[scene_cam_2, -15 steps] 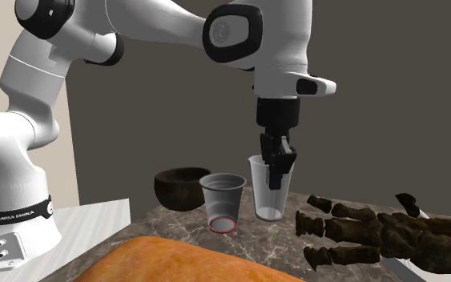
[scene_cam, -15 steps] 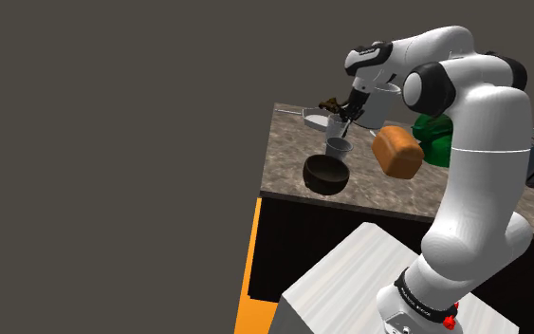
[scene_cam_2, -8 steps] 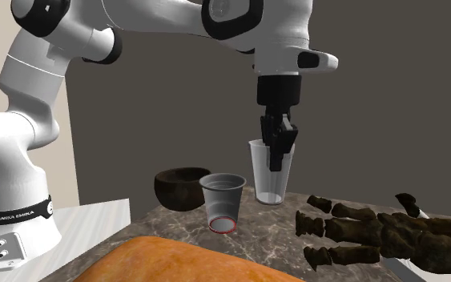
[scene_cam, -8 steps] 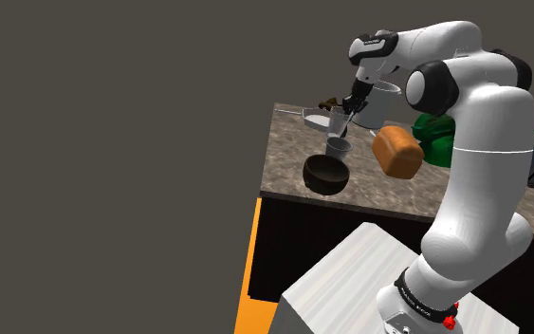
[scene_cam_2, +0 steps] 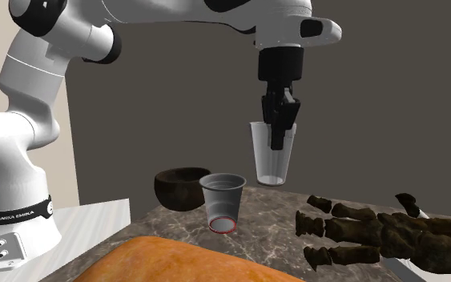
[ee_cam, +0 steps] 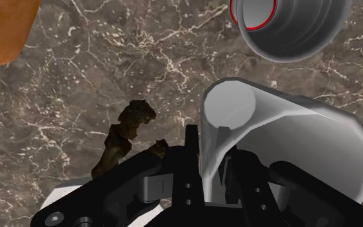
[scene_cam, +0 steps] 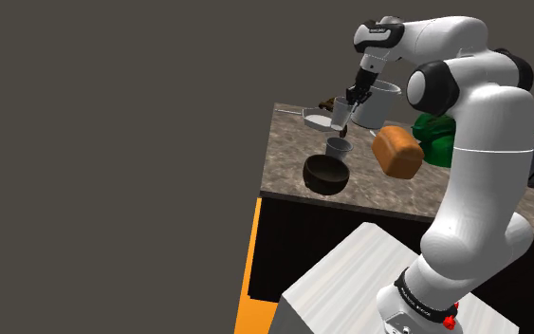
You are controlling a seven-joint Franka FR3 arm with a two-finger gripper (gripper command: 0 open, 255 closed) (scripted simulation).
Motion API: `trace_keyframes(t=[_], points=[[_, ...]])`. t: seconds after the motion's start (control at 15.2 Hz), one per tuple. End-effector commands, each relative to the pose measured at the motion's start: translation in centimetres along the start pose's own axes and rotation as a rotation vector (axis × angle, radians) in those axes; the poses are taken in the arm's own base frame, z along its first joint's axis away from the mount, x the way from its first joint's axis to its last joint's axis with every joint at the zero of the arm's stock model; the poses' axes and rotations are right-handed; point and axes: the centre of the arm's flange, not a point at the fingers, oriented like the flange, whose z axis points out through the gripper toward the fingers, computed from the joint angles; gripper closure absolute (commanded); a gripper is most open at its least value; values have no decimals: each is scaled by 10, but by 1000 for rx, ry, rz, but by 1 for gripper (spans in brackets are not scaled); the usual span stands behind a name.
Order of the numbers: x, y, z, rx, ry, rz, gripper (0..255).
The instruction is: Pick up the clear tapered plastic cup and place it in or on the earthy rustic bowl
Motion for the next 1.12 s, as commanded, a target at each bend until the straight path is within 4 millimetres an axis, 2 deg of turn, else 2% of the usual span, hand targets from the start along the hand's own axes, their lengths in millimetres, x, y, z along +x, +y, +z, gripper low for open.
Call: trace_keyframes(t=[0.0,0.4,1.06], points=[[0,-3,-10,0,0,0,255],[0,-6,-39,0,0,0,255],[-97,-94,-48,0,0,0,255]])
